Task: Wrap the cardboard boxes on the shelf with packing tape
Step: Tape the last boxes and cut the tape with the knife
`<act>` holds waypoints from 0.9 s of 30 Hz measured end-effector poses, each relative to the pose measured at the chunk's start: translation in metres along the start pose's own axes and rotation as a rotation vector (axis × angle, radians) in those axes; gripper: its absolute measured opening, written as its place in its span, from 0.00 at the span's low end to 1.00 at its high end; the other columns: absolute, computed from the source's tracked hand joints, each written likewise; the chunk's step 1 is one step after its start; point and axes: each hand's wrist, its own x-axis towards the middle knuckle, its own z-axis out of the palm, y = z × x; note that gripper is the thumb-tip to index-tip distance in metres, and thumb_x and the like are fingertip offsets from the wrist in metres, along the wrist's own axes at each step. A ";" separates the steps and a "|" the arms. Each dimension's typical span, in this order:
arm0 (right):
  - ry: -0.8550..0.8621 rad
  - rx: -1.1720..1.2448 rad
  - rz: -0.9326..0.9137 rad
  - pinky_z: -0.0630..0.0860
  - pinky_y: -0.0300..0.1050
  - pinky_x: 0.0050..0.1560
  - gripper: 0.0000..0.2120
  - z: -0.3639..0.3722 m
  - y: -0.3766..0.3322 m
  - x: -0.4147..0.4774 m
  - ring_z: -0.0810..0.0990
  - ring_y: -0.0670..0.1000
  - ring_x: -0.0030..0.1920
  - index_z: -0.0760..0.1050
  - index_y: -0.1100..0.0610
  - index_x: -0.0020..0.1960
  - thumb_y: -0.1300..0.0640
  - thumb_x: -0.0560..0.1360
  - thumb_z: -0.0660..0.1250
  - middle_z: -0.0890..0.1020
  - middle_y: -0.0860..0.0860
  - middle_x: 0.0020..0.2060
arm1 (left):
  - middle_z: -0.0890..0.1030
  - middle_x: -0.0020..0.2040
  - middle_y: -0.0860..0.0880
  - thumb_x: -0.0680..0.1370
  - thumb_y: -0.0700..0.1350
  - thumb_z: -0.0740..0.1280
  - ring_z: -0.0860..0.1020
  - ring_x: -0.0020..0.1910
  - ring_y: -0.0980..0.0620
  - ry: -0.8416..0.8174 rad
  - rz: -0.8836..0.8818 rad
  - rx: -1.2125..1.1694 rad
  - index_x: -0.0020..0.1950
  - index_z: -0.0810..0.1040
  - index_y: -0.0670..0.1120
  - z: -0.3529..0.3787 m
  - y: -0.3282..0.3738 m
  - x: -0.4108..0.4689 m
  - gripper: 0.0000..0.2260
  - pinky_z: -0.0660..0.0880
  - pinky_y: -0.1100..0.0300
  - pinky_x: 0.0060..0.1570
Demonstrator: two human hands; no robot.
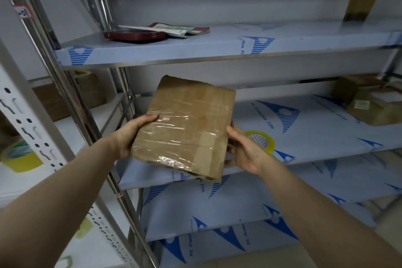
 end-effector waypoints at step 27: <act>0.226 0.143 0.261 0.76 0.48 0.42 0.31 0.007 -0.025 -0.002 0.80 0.57 0.48 0.79 0.53 0.52 0.28 0.72 0.56 0.83 0.56 0.49 | 0.85 0.41 0.42 0.79 0.65 0.51 0.84 0.37 0.44 0.186 0.043 -0.158 0.48 0.80 0.45 0.035 0.024 0.006 0.28 0.81 0.52 0.36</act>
